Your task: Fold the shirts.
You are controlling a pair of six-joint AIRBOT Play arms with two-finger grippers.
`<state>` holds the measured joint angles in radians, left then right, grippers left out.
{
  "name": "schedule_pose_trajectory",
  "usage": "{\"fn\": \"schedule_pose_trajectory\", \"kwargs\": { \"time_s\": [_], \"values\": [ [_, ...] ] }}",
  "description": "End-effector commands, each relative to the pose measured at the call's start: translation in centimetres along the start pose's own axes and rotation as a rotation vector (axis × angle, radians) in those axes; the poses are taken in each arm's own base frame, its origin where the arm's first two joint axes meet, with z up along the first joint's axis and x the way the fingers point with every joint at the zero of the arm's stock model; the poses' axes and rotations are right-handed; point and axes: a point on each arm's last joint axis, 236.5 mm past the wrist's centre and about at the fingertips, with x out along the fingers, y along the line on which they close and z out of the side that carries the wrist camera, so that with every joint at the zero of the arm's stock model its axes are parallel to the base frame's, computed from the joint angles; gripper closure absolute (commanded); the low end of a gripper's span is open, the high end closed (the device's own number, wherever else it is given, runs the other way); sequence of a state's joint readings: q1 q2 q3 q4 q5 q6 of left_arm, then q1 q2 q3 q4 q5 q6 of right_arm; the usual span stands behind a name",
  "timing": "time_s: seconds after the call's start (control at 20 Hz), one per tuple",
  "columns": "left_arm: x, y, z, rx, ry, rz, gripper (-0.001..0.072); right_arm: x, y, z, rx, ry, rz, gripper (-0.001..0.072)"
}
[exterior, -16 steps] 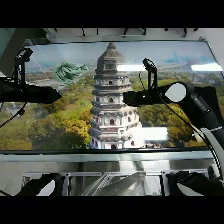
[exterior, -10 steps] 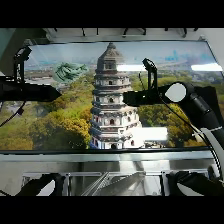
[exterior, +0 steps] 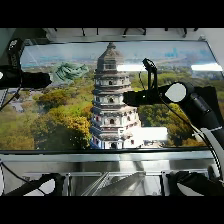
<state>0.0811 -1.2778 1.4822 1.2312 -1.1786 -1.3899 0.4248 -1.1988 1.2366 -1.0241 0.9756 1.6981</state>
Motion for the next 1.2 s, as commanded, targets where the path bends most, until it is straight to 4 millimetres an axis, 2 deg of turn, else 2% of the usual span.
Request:
{"fn": "schedule_pose_trajectory", "kwargs": {
  "time_s": [0.0, 0.05, 0.1, 0.15, 0.25, 0.4, 0.6, 0.65, 0.75, 0.8, 0.85, 0.95, 1.0, 1.05, 1.1, 1.15],
  "values": [
    [1.9, 3.9, 2.4, -0.051, 0.003, 0.039, 0.0689, 0.0, 0.0, 0.0, 0.0, 0.002, 0.0, 0.0676],
    [2.7, 5.2, 3.4, -0.055, -0.01, 0.05, 0.0545, 0.0, 0.0, 0.0, 0.0, 0.002, 0.0, 0.0676],
    [3.5, 6.4, 4.3, -0.067, -0.023, 0.062, 0.0209, 0.0, 0.0, 0.0, 0.001, 0.001, 0.0, 0.0676],
    [4.6, 7.6, 5.3, -0.091, -0.044, 0.058, 0.0045, 0.0, 0.2, 0.0, 0.006, -0.001, 0.008, 0.0676],
    [7.7, 9.8, 7.0, -0.16, -0.072, 0.005, 0.0048, 0.2, 1.3, -0.1, 0.042, 0.005, 0.056, 0.0676],
    [14.0, 12.6, 7.3, -0.168, -0.054, -0.091, 0.0048, 0.5, 1.9, 0.0, 0.071, 0.007, 0.087, 0.0676],
    [23.4, 17.1, 5.0, -0.099, -0.052, -0.038, 0.0048, 1.7, 3.2, -1.1, 0.139, 0.069, 0.154, 0.0676],
    [25.1, 17.8, 4.6, -0.112, -0.072, -0.016, 0.0048, 2.1, 3.5, -1.4, 0.15, 0.085, 0.165, 0.0676],
    [27.8, 17.8, 3.8, -0.093, -0.09, 0.006, 0.0048, 3.3, 4.4, -2.5, 0.163, 0.125, 0.187, 0.0676],
    [28.8, 16.9, 3.5, -0.053, -0.088, -0.003, 0.0049, 3.8, 4.7, -3.1, 0.159, 0.143, 0.189, 0.0676],
    [29.5, 16.3, 3.9, -0.033, -0.106, -0.004, 0.0049, 4.4, 4.9, -3.7, 0.155, 0.164, 0.188, 0.0676],
    [29.3, 16.8, 5.7, -0.047, -0.177, 0.017, 0.0059, 5.6, 5.0, -4.8, 0.155, 0.201, 0.183, 0.0676],
    [29.0, 17.0, 6.6, -0.062, -0.211, 0.025, 0.0247, 5.9, 4.9, -5.3, 0.157, 0.219, 0.179, 0.0676],
    [28.8, 16.9, 7.1, -0.07, -0.231, 0.026, 0.0529, 6.2, 4.7, -5.5, 0.162, 0.233, 0.176, 0.0676],
    [28.5, 17.0, 7.3, -0.056, -0.233, 0.033, 0.0692, 6.4, 4.5, -5.6, 0.167, 0.237, 0.173, 0.0676],
    [27.9, 16.8, 7.7, -0.052, -0.235, 0.031, 0.0691, 6.5, 4.4, -5.6, 0.169, 0.239, 0.171, 0.0676]
  ]
}}
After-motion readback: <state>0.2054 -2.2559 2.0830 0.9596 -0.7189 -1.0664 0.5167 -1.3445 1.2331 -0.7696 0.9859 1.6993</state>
